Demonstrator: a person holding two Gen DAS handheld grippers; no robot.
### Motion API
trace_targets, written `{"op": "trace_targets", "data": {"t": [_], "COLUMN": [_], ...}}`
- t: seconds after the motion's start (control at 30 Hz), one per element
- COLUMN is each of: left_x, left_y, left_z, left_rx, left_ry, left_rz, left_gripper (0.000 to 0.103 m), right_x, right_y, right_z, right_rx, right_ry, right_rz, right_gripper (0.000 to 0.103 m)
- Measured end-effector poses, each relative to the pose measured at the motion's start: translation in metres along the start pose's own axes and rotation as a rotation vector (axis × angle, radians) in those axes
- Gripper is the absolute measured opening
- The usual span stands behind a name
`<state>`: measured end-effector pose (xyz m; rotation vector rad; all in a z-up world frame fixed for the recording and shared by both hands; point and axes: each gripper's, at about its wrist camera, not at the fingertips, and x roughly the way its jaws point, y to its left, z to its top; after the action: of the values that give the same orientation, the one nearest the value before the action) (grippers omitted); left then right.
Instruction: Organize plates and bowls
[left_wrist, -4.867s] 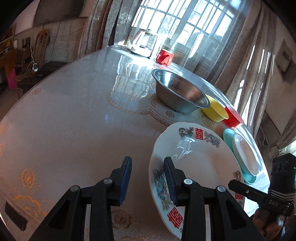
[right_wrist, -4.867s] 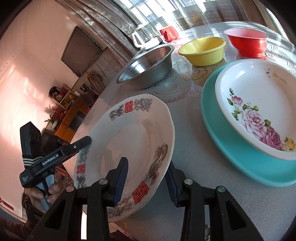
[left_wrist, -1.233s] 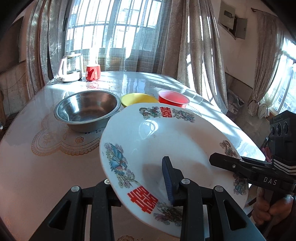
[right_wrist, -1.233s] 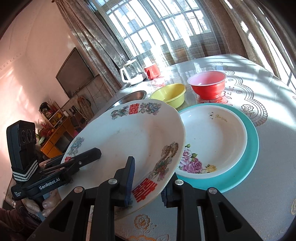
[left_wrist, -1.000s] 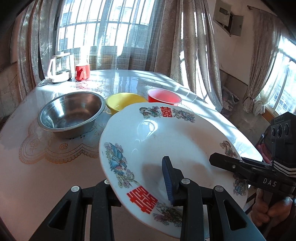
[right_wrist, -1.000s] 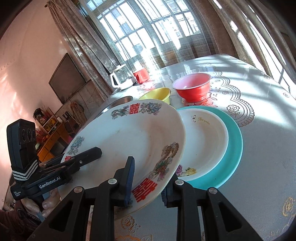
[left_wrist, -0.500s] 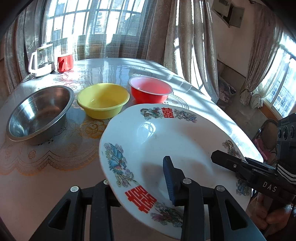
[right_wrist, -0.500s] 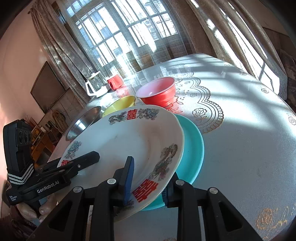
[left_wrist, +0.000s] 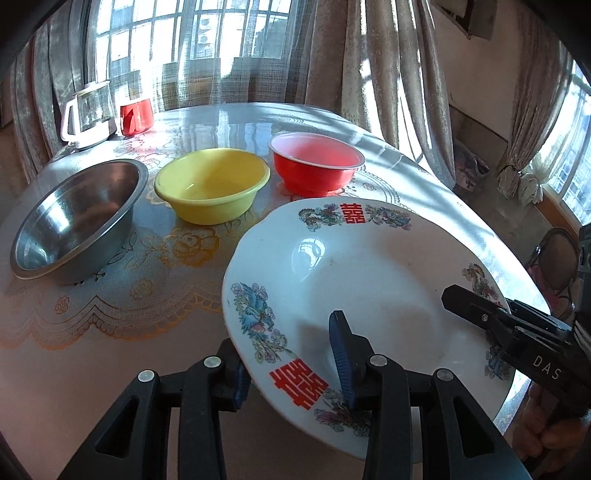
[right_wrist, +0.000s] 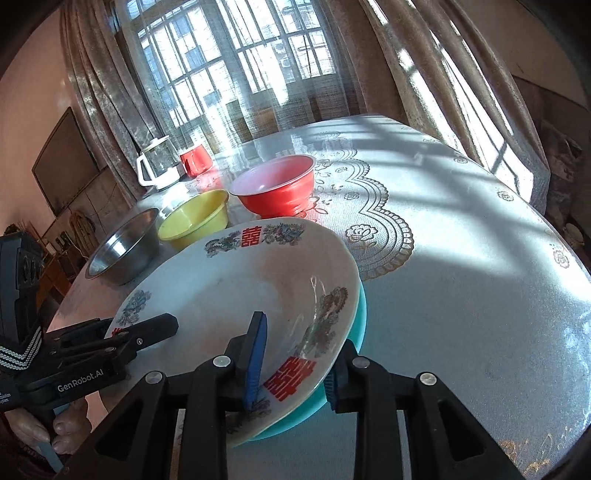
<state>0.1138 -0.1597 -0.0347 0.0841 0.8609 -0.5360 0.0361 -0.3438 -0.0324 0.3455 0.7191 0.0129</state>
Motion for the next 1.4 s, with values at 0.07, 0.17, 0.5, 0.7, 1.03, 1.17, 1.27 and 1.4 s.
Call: {"op": "trace_targets", "data": {"t": [0.07,0.17,0.5,0.7,1.03,1.17,1.27,1.4], "left_x": [0.000,-0.003,-0.004,-0.010,-0.036,-0.046,-0.055,-0.063], "left_y": [0.002,-0.001,0.000,0.001,0.007,0.012,0.014,0.023], "left_z": [0.001,-0.001,-0.002,-0.006,-0.016,-0.020,-0.024,-0.027], "left_rx": [0.000,0.025,0.017,-0.001,-0.027,-0.051,-0.053,-0.074], "left_ry": [0.004,-0.007,-0.015,-0.028,-0.070,-0.080,-0.097,-0.105], "left_rz": [0.006,0.052,0.089,0.073,0.061,0.055,0.070,0.080], "left_gripper": [0.039,0.039,0.040,0.042,0.042,0.042,0.043,0.045], "right_x": [0.002,0.004,0.008,0.006,-0.007,-0.017,-0.028,-0.039], "right_y": [0.001,0.002,0.006,0.016,0.021,0.023,0.027,0.034], "right_z": [-0.001,-0.001,-0.003,-0.007,-0.009,-0.009,-0.008,-0.005], "right_rx": [-0.006,-0.017,-0.019,-0.059,-0.076,-0.094,-0.118,-0.156], "right_ry": [0.003,0.009,0.015,0.015,-0.003,-0.029,-0.073,-0.109], "right_rz": [-0.009,-0.024,-0.051,-0.094,-0.160,-0.203,-0.232,-0.261], "right_gripper": [0.027,0.027,0.030,0.036,0.040,0.041,0.042,0.042]}}
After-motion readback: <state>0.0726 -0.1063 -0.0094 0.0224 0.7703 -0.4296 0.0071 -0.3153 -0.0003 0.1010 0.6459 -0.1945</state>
